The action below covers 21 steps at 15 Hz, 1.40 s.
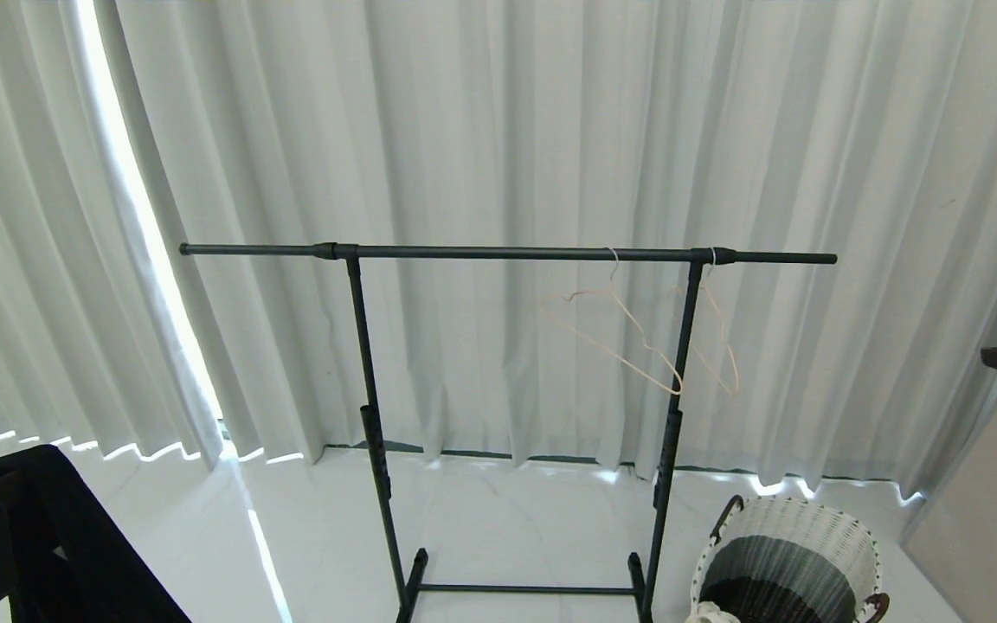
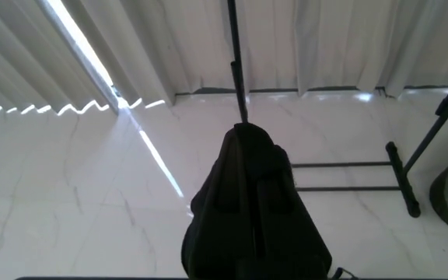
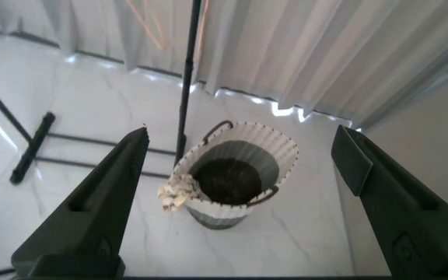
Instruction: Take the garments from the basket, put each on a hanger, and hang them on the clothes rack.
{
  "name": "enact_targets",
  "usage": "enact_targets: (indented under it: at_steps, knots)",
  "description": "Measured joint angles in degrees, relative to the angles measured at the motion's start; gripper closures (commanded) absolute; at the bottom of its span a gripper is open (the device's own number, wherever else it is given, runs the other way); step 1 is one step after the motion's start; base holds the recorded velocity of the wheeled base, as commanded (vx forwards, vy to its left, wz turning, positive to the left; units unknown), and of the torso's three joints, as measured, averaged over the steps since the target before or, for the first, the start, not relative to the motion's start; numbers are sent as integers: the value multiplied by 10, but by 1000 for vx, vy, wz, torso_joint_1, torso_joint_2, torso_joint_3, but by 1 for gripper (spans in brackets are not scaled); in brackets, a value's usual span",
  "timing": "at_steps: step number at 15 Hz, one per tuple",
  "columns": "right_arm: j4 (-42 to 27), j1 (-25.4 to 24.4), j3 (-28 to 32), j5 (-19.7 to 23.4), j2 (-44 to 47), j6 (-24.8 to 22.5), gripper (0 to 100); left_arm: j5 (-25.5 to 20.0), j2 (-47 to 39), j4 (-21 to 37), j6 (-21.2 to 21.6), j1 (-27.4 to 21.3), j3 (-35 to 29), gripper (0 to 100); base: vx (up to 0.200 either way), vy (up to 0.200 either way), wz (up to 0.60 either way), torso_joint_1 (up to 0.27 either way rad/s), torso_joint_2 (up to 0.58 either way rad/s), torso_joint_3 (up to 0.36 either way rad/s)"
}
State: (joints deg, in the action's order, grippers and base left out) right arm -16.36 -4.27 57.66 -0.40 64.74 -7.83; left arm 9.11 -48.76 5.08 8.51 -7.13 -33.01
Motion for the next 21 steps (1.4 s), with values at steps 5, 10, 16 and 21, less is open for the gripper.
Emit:
enact_targets:
  at_steps: [5,10,16,21]
  knots:
    - [2,0,-6,3,11,1,0,-1,-1,0,0,-1,-8,100,200,0,0,7,2,0]
    - [19,0,-20,4,16,1,0,-1,-1,0,13,-5,-11,100,200,0,0,4,2,3]
    - [56,0,-57,4,33,2,0,-1,-1,0,15,-6,-11,100,200,0,0,3,2,4]
    - [137,0,-90,6,91,20,0,-1,-3,0,14,-6,-9,100,80,0,0,1,2,3]
